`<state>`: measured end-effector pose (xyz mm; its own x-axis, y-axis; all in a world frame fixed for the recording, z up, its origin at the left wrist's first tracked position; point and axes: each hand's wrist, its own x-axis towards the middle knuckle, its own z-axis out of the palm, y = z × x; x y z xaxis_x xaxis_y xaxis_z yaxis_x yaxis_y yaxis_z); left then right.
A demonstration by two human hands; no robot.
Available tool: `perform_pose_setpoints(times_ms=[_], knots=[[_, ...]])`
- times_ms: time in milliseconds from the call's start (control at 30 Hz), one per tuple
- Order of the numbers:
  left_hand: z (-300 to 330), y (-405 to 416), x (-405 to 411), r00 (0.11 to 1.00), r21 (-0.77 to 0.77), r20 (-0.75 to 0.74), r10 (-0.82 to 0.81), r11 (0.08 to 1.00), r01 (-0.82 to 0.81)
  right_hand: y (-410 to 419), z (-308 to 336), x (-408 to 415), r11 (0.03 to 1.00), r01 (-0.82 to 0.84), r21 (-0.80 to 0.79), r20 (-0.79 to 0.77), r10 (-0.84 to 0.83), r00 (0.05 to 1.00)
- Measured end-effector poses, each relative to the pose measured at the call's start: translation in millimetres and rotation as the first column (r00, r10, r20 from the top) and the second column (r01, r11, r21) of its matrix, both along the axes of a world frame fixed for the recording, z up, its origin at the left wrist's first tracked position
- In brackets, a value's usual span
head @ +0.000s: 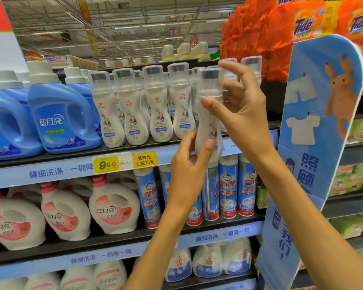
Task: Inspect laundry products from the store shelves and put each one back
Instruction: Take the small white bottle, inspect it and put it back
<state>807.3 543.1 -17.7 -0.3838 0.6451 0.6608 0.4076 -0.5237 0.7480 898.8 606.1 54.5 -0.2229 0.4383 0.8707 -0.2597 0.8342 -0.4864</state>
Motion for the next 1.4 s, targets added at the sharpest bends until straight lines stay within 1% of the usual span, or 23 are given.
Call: perform_pose_setpoints(times_ms=[67, 200, 267, 333, 367, 400, 533, 600, 667, 733, 767, 800, 833, 900, 933, 1000, 1067, 1100, 1133, 1200, 1233, 1300, 1400], knots=[[-7.5, -9.9, 3.8, 0.993, -0.004, 0.100, -0.066, 0.998, 0.067, -6.4, -10.2, 3.1, 0.998, -0.041, -0.054, 0.032, 0.043, 0.999], [-27.4, -25.6, 6.7, 0.977, -0.052, 0.186, -0.105, 0.992, 0.116, -12.9, -29.6, 9.3, 0.960, -0.198, -0.197, 0.027, 0.207, 0.978], [-35.8, -31.8, 8.7, 0.971, -0.087, 0.201, -0.128, 0.985, 0.148, -14.0, -36.1, 8.6, 0.907, -0.283, -0.313, 0.016, 0.303, 0.953], [-43.8, -37.4, 9.6, 0.960, -0.146, 0.239, -0.148, 0.972, 0.186, -14.3, -40.8, 5.9, 0.814, -0.376, -0.443, -0.015, 0.412, 0.911], [-46.8, -40.2, 9.7, 0.951, -0.173, 0.265, -0.160, 0.962, 0.210, -14.4, -42.6, 4.5, 0.773, -0.414, -0.480, -0.035, 0.455, 0.890], [-49.7, -42.5, 9.9, 0.945, -0.197, 0.280, -0.169, 0.953, 0.229, -14.8, -43.8, 3.4, 0.758, -0.426, -0.494, -0.038, 0.471, 0.881], [-56.9, -49.2, 14.2, 0.929, -0.265, 0.335, -0.156, 0.931, 0.252, -18.0, -50.0, 2.8, 0.820, -0.358, -0.446, 0.023, 0.410, 0.912], [-57.2, -52.2, 15.6, 0.911, -0.266, 0.379, -0.164, 0.923, 0.277, -20.4, -52.7, 0.8, 0.811, -0.370, -0.452, 0.009, 0.420, 0.908], [-55.4, -57.3, 16.8, 0.862, -0.240, 0.459, -0.214, 0.905, 0.352, -23.4, -54.7, -2.4, 0.743, -0.439, -0.505, -0.072, 0.471, 0.879], [-52.5, -61.8, 20.1, 0.766, -0.205, 0.570, -0.296, 0.852, 0.481, -24.9, -55.7, -4.8, 0.600, -0.557, -0.574, -0.203, 0.555, 0.807], [-51.6, -63.7, 22.0, 0.741, -0.202, 0.597, -0.306, 0.837, 0.508, -25.3, -55.5, -4.9, 0.544, -0.580, -0.607, -0.229, 0.579, 0.783], [-52.5, -63.7, 23.5, 0.755, -0.224, 0.592, -0.283, 0.842, 0.491, -25.7, -55.4, -4.8, 0.519, -0.569, -0.638, -0.218, 0.587, 0.780], [-54.4, -62.9, 24.5, 0.804, -0.271, 0.548, -0.231, 0.860, 0.432, -25.5, -55.8, -4.4, 0.519, -0.543, -0.660, -0.188, 0.586, 0.788], [-58.9, -60.4, 24.7, 0.909, -0.360, 0.401, -0.111, 0.894, 0.268, -24.8, -57.3, -4.1, 0.564, -0.482, -0.670, -0.122, 0.558, 0.821], [-59.7, -60.9, 25.0, 0.940, -0.381, 0.334, -0.072, 0.902, 0.204, -24.3, -57.1, -4.2, 0.600, -0.447, -0.663, -0.090, 0.530, 0.843], [-57.5, -62.4, 25.9, 0.962, -0.369, 0.263, -0.076, 0.913, 0.173, -23.4, -54.3, -4.4, 0.656, -0.392, -0.645, -0.054, 0.473, 0.880], [-53.6, -64.6, 28.2, 0.970, -0.358, 0.220, -0.101, 0.917, 0.177, -23.2, -50.7, -4.0, 0.654, -0.385, -0.651, -0.043, 0.475, 0.879], [-52.1, -66.4, 28.9, 0.958, -0.336, 0.259, -0.126, 0.918, 0.211, -23.1, -49.9, -3.5, 0.632, -0.403, -0.662, -0.040, 0.508, 0.861], [-50.4, -68.3, 29.2, 0.922, -0.293, 0.346, -0.175, 0.913, 0.283, -23.9, -49.8, -3.0, 0.599, -0.427, -0.677, -0.038, 0.551, 0.834], [-47.6, -74.3, 29.4, 0.785, -0.152, 0.530, -0.320, 0.875, 0.459, -27.1, -52.5, -2.0, 0.532, -0.469, -0.704, -0.052, 0.621, 0.782], [-46.3, -77.4, 30.0, 0.722, -0.103, 0.582, -0.375, 0.846, 0.523, -28.3, -54.9, -2.2, 0.506, -0.485, -0.714, -0.070, 0.637, 0.767], [-44.3, -82.0, 31.3, 0.654, -0.078, 0.624, -0.429, 0.798, 0.598, -30.1, -58.5, -2.5, 0.470, -0.489, -0.735, -0.086, 0.650, 0.755], [-43.5, -88.8, 31.4, 0.599, -0.059, 0.653, -0.463, 0.757, 0.651, -30.9, -63.0, -3.3, 0.487, -0.391, -0.781, 0.006, 0.632, 0.775]])
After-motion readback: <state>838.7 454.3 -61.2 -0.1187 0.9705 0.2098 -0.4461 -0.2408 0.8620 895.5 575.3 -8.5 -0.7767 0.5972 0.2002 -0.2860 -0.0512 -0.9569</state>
